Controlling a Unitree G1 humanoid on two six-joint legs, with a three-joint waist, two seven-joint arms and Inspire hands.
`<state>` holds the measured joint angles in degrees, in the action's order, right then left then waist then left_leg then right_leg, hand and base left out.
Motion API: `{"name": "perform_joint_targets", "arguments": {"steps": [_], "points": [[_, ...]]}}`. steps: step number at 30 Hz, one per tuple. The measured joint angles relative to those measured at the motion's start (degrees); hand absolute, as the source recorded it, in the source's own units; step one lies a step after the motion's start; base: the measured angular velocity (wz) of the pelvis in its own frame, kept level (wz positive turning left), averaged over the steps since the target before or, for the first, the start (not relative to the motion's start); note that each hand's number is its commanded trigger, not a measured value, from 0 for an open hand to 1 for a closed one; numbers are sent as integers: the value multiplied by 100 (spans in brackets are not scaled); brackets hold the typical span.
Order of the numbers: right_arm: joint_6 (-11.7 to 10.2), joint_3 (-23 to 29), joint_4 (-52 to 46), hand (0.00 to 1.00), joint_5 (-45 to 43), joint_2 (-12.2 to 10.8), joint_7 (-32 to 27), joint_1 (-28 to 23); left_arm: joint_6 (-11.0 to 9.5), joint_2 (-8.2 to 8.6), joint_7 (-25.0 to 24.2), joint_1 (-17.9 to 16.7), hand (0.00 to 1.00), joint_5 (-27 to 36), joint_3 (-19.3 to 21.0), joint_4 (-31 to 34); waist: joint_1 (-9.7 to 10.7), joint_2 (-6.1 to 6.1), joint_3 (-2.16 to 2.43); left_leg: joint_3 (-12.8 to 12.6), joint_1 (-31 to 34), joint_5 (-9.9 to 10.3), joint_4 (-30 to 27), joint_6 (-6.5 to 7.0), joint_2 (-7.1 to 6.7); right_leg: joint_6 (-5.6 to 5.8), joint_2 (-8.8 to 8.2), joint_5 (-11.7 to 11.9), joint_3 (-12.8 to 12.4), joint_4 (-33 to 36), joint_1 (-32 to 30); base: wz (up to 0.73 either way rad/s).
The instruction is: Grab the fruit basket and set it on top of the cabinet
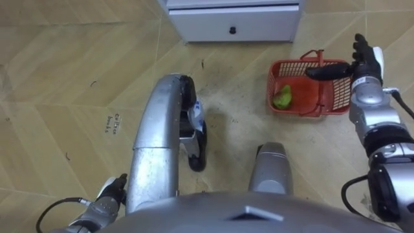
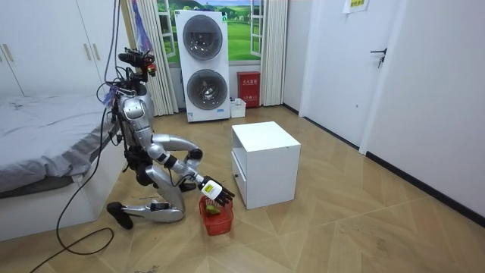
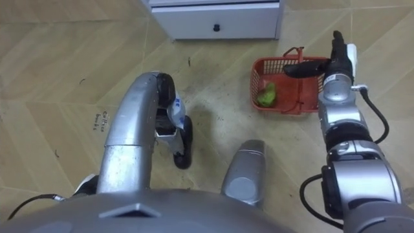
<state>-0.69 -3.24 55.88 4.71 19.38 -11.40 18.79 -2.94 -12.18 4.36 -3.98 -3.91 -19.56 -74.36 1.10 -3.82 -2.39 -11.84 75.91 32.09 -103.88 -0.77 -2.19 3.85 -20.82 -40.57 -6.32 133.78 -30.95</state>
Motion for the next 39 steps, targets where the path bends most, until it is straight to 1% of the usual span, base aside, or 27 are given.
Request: {"name": "perform_joint_targets", "arguments": {"steps": [3, 10, 14, 17, 20, 23, 29, 34, 35, 36, 37, 38, 39], "points": [[0, -45, 47, 0, 4, -1, 39, 0, 3, 0, -16, 7, 0, 0, -107, 0, -6, 22, -4, -1, 10, -1, 1, -1, 0, 1, -2, -1, 5, 5, -8, 0], [2, -121, 239, 0, 51, -4, 66, 12, 11, 0, -22, 35, 0, -4, -109, 4, -12, 31, -3, -11, 88, -3, 1, 0, 9, 8, -7, -4, 1, 13, -95, 0], [15, -177, 449, 0, 49, -2, 81, 15, 19, -1, -21, 68, 0, -4, -110, 7, -85, 36, -4, -19, 102, -3, 6, 0, 50, 10, 14, -5, -7, 17, -141, 0], [17, -184, 583, 0, 72, 0, 129, 37, 41, 0, -21, 79, 0, 0, -109, 119, -168, 67, -2, -9, 139, -7, 11, -8, 54, 9, 30, -5, -6, 20, -174, 0], [24, -185, 729, 0, 178, 0, 257, 64, 43, 5, -24, 119, 0, -2, -109, 130, -240, 110, -8, -11, 170, -8, 13, -10, 50, 10, 26, -6, -6, 19, -202, 0], [26, -184, 805, 0, 202, 1, 348, 64, 46, 4, -49, 138, 0, -2, -108, 131, -295, 146, -3, -11, 199, -9, 11, -11, 44, 9, 23, -6, -5, 18, -225, 0], [41, -224, 921, 0, 295, -1, 491, 66, 57, 5, -132, 142, 0, -5, -108, 132, -309, 191, -8, -9, 212, -9, 0, -11, 41, 11, 28, -6, -5, 19, -227, 0], [71, -222, 979, 0, 740, 0, 566, 65, 57, 5, -146, 141, 0, 2, -113, 122, -304, 218, -6, -13, 232, -8, -3, -10, 38, 11, 24, -6, 0, 19, -239, 0], [71, -222, 1014, 9, 869, 0, 614, 66, 58, 5, -154, 141, 0, 0, -113, 121, -305, 221, -6, -15, 231, -8, -3, -11, 38, 11, 20, -6, 1, 19, -239, 0], [74, -222, 1052, 59, 939, -1, 666, 66, 57, 5, -162, 142, 0, 0, -112, 121, -310, 227, -2, -15, 227, -9, -2, -10, 39, 14, 21, -8, 4, 19, -238, 0], [77, -221, 1061, 77, 981, -2, 688, 65, 57, 5, -167, 142, 0, -1, -110, 120, -310, 229, -2, -15, 225, -9, 0, -11, 39, 15, 18, -8, 6, 20, -238, 0], [77, -212, 1075, 100, 1092, 0, 732, 65, 57, 6, -180, 142, 0, -2, -110, 120, -309, 231, -2, -22, 214, -10, 7, -12, 38, 23, 9, -12, 8, 20, -237, 0], [77, -211, 1080, 100, 1150, 3, 761, 66, 56, 6, -217, 143, 0, -2, -110, 121, -310, 233, -2, -31, 199, -10, 14, -13, 37, 24, 1, -12, 20, 21, -235, 0]]}}
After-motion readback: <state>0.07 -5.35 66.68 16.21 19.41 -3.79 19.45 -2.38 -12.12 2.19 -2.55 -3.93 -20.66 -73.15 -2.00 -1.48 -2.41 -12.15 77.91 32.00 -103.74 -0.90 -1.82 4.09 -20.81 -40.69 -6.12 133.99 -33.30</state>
